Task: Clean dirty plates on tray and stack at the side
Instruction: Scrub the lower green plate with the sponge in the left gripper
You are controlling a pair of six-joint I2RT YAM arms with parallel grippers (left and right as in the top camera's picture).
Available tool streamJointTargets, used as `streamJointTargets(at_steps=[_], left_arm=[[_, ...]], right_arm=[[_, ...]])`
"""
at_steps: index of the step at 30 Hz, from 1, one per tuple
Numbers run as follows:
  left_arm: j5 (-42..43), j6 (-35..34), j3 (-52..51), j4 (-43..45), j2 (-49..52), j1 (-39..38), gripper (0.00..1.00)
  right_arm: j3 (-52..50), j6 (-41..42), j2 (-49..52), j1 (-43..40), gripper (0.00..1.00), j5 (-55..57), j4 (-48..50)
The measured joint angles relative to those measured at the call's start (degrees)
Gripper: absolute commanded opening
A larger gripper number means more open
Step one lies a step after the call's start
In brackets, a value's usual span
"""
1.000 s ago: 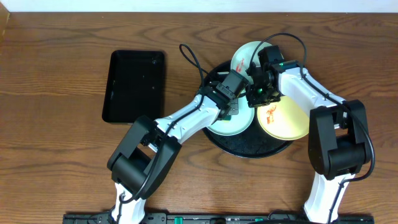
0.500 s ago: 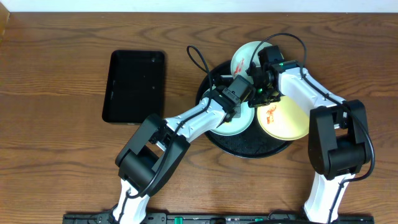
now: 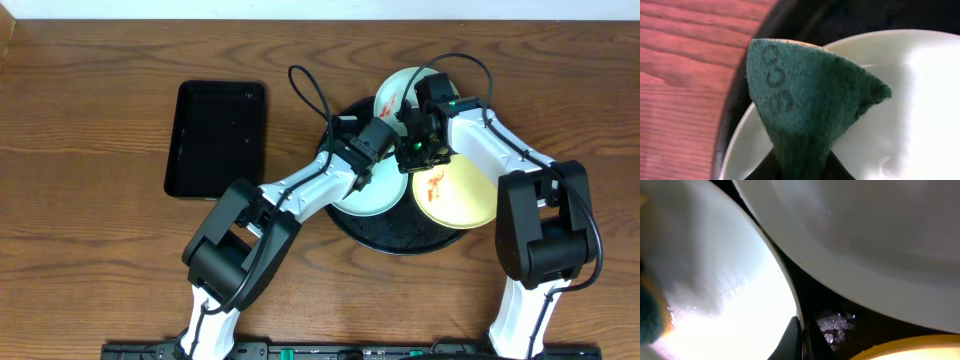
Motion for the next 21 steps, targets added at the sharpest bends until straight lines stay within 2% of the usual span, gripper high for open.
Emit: streamJointTargets(at_steps=[5, 6, 10, 14, 21], left_arm=[[-1.79, 0.35, 0.17, -0.15, 0.0, 0.22, 0.19], [-2.12, 0.42, 0.2, -0.2, 0.0, 0.33, 0.15], [-2.69, 0.63, 0.2, -0.15, -0.59, 0.61, 0.14], [-3.61, 0.66, 0.2, 0.9, -3.85, 1.42, 0.14], [2.82, -1.38, 0.46, 6.6, -9.51, 2.16, 0.14]], right_arm=[[0.0, 0.0, 0.0, 0.0, 0.01, 0.02, -0.11], [0.0, 0.0, 0.0, 0.0, 0.01, 0.02, -0.13], [0.0, 0.0, 0.0, -0.02, 0.01, 0.02, -0.15], [0.0, 0.0, 0.0, -0.02, 0.01, 0.07, -0.17], [0.0, 0.0, 0.0, -0.02, 0.01, 0.09, -0.17]])
